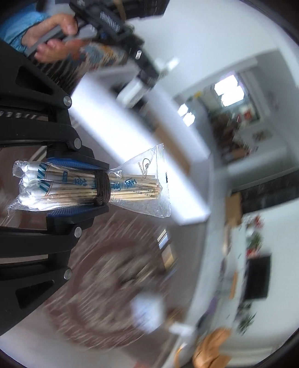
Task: Organize objects
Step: 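Carry the bottle and swab bag into the cork-floored box and open both tools, then withdraw both tools from the box back over the table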
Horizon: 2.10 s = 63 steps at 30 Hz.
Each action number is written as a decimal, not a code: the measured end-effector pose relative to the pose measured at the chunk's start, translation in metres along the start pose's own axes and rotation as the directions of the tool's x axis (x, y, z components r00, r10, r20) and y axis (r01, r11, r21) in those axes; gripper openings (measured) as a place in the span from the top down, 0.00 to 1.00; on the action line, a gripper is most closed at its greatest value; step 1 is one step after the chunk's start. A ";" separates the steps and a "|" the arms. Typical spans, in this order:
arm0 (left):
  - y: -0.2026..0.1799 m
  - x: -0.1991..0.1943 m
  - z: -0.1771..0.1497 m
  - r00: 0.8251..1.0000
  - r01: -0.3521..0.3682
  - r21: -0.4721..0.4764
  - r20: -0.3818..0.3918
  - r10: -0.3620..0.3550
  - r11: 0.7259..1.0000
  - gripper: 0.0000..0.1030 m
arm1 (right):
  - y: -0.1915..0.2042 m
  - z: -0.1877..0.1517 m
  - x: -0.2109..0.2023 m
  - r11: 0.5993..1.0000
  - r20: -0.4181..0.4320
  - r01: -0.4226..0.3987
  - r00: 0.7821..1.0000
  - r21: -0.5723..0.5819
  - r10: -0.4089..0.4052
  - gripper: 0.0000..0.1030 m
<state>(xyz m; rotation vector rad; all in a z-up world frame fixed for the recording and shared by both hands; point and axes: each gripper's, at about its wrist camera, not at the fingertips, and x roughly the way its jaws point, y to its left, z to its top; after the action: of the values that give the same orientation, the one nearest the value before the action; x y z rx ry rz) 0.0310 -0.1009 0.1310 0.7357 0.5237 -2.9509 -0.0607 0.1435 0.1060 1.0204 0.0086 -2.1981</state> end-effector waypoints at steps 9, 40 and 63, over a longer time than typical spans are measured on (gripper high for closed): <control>0.123 0.034 0.024 0.946 -0.279 -0.054 -0.188 0.265 0.959 0.52 | 0.139 0.062 0.089 0.961 -0.070 -0.261 0.964 -0.094 0.255 0.71; -0.076 0.060 -0.011 0.967 -0.196 0.294 -0.098 0.233 0.936 0.09 | -0.171 -0.135 0.005 0.882 -0.130 0.457 0.887 0.113 -0.443 0.15; -0.147 0.208 -0.144 0.880 -0.091 0.312 -0.420 0.223 0.946 0.00 | -0.174 -0.137 0.009 0.851 -0.148 0.507 0.860 0.140 -0.488 0.00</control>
<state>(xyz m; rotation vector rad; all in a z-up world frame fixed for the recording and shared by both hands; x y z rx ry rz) -0.1085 0.0923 -0.0393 1.4396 0.0404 -2.7202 -0.0776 0.3080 -0.0417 1.3546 0.1486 -2.6449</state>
